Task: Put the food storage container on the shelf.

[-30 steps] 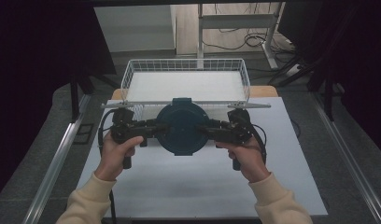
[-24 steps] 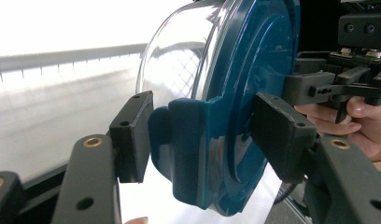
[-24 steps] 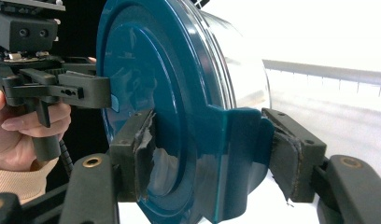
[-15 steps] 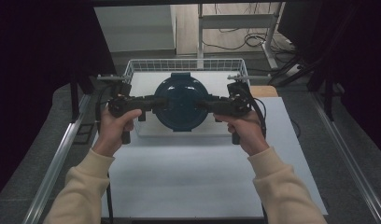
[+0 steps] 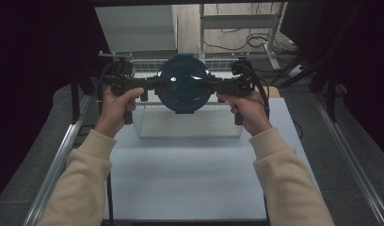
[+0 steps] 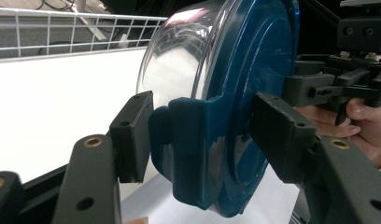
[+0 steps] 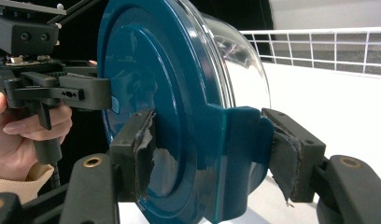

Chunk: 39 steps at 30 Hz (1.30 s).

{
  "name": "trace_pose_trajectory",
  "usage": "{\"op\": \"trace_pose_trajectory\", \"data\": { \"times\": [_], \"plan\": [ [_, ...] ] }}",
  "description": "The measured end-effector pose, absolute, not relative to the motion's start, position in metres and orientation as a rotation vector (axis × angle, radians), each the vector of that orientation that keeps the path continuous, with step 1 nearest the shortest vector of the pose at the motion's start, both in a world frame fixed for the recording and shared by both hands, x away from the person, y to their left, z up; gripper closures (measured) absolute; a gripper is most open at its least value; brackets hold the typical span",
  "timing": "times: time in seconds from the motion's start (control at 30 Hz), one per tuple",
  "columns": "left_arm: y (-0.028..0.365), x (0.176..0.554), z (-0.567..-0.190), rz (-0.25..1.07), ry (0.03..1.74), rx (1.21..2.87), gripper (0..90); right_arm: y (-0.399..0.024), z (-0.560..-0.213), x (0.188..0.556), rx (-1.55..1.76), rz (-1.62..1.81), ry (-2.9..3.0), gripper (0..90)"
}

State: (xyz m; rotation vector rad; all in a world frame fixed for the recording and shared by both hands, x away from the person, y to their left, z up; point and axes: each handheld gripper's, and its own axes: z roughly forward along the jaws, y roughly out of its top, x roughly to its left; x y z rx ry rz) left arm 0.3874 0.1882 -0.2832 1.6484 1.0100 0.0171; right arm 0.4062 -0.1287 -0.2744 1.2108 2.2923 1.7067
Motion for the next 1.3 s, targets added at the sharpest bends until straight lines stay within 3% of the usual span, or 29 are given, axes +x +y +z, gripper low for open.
{"op": "trace_pose_trajectory", "data": {
  "times": [0.4, 0.9, 1.3],
  "plan": [
    [0.189, 0.425, -0.300, -0.042, 1.076, 1.620, 40.7, -0.127, -0.283, 0.447, 1.309, 1.674, 2.329, 37.2],
    [0.187, 0.459, -0.319, -0.154, 1.147, 1.560, 40.0, -0.130, -0.299, 0.469, 1.476, 1.668, 2.292, 35.9],
    [0.189, 0.486, -0.343, -0.292, 1.246, 1.447, 35.3, -0.133, -0.324, 0.499, 1.859, 1.762, 2.189, 32.3]
  ]
}}
